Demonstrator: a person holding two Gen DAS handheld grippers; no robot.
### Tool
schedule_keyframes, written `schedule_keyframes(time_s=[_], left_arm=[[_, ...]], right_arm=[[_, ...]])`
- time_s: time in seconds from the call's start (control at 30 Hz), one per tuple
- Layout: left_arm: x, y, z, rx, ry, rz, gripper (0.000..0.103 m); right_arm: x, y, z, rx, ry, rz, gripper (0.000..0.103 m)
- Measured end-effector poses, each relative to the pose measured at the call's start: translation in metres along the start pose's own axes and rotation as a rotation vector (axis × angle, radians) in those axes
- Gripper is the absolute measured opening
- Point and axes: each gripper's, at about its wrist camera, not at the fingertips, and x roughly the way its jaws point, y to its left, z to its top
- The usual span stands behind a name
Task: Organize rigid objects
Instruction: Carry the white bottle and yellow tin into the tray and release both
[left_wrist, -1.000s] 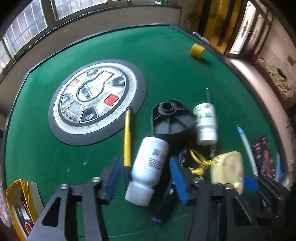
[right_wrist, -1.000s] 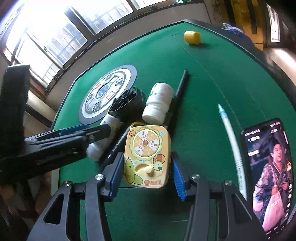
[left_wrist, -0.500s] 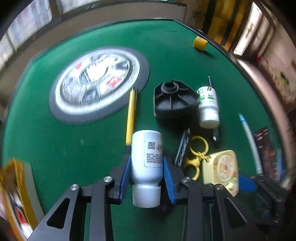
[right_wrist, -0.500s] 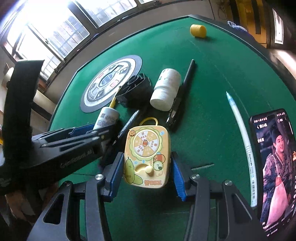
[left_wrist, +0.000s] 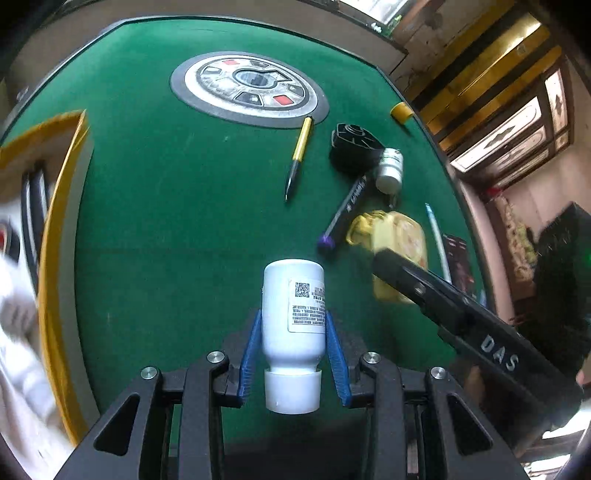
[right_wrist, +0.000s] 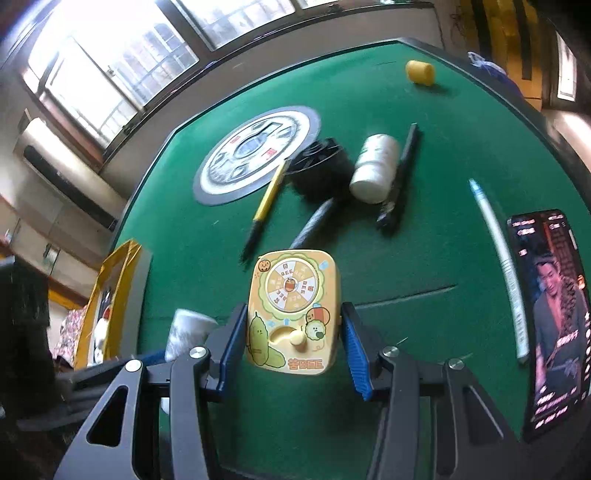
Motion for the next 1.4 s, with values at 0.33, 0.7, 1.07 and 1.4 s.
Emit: schedule_keyframes(time_s=[0.33,0.7,1.07,1.4], left_arm=[[-0.107,0.038,-0.032,-0.135,-0.205,-0.077,0.035],[-0.169,0.131,-0.047,-0.35,-0.35,0.031,0.035],[-0.151,0.21,-0.003,-0.434,-0.316,0.13,0.036],[-0.118,0.234,0.014,-0.452,-0.242,0.201,0.036]], right_arm=[[-0.039,0.065,-0.021,-0.14,-0.031,0.194,0.049],[-0.036,0.155,-0.029,-0.29,0.063,0.365,0.049],[0.036,0.231,-0.007,-0.399,0.147,0.325,0.049],[0.109,0.252,-0.002,-0.437,0.247,0.203,0.049]])
